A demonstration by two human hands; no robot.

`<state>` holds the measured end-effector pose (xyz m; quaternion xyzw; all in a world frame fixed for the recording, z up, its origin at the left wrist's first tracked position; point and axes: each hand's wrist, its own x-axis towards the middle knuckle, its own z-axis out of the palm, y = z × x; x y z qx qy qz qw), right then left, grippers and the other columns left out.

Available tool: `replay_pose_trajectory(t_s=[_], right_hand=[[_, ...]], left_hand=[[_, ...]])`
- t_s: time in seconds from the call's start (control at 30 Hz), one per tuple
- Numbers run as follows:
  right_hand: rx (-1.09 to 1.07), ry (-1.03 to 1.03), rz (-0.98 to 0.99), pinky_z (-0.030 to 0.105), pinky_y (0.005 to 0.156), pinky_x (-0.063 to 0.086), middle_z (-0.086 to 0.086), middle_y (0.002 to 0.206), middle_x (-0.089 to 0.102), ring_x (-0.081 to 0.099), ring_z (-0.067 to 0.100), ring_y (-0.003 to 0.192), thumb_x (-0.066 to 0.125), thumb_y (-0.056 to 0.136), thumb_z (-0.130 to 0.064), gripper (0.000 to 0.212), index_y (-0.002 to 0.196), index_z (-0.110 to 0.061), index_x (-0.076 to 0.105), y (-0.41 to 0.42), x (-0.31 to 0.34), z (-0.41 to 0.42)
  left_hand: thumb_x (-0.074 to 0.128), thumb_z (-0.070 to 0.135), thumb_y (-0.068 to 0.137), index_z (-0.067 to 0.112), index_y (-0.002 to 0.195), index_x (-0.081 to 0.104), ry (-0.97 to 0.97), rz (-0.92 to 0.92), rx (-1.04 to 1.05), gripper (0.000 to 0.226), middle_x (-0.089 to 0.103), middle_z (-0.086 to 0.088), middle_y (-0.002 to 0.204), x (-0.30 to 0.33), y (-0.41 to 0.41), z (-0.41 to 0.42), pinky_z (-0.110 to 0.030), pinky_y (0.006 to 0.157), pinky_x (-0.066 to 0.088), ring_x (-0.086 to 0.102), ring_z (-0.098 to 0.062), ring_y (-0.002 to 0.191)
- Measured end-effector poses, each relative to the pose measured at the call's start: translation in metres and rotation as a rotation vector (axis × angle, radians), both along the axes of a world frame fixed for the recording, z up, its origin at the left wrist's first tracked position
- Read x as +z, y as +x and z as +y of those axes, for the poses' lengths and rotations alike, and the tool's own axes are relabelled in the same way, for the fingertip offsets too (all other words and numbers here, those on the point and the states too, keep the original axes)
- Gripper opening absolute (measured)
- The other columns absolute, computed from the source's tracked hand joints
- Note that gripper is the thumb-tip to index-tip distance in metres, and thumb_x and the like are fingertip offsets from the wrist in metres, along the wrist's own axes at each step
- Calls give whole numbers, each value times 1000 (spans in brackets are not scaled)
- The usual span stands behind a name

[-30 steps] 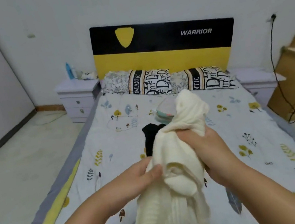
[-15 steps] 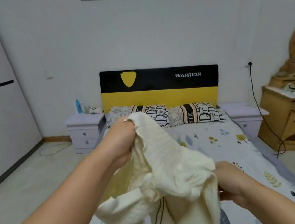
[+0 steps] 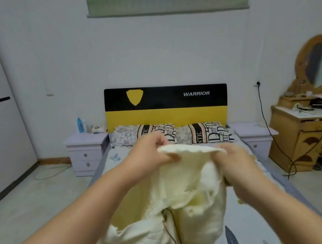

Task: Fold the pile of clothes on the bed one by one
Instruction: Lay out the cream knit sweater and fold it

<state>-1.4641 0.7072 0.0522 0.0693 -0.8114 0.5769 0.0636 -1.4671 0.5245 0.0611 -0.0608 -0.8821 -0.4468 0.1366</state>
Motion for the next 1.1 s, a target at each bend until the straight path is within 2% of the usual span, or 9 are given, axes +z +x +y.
replay_pose_trajectory(t_s=[0.1,0.2,0.3,0.47,0.63,0.77,0.93,1.0,1.1], right_hand=[[-3,-133,17,27,52,36,5,54,58,51,21,55,42,80,3,29,62,-11,59,-4,25,11],[-4,-201,50,29,56,37,8,58,57,51,21,57,43,81,4,28,63,-9,59,-5,47,19],[-33,-61,85,31,58,36,13,65,56,50,22,60,44,85,-1,21,71,-3,60,-9,56,39],[-143,507,76,31,59,35,15,73,59,55,30,70,37,96,-16,33,77,-2,60,-20,29,80],[-160,675,-65,31,56,26,12,67,47,43,23,62,33,101,-25,42,65,-7,44,-24,-22,117],[36,428,-231,29,53,19,8,55,35,30,17,50,53,89,-46,48,56,-15,38,-14,-43,144],[359,284,-503,29,61,38,21,80,58,59,25,67,65,69,-58,45,60,-15,55,1,-43,166],[562,210,-574,32,69,50,18,89,63,61,23,76,77,63,-53,54,85,-5,69,4,-42,169],[809,205,-710,40,84,54,21,115,63,62,32,101,83,62,-16,71,121,6,52,9,-46,172]], left_hand=[[75,13,70,26,65,49,-269,-106,-20,29,54,11,67,-40,13,-23,-17,50,32,48,-7,61],[56,7,71,21,64,46,-403,-290,-6,19,50,5,68,-84,25,-44,-25,57,33,51,-17,69],[44,20,59,21,52,38,-188,-372,82,10,42,6,55,-96,39,-57,-27,54,25,40,-15,57],[46,21,48,12,63,49,193,-368,205,17,44,-6,65,-57,35,-60,-28,57,27,39,-18,61],[74,37,51,9,80,64,382,-428,-182,41,62,-14,74,-20,39,-56,-25,55,47,60,-22,62],[88,31,54,14,77,68,261,-479,-396,35,71,-10,81,-4,37,-71,-26,56,55,69,-19,70],[72,18,78,17,62,64,-99,-321,-13,18,62,0,63,-18,41,-81,-28,57,39,54,-14,61],[65,13,86,16,62,62,-80,-245,98,24,60,-1,62,-30,45,-75,-28,57,36,51,-14,60],[60,14,89,7,78,65,-16,-210,170,14,65,-10,75,-40,51,-67,-30,63,40,55,-18,67]])
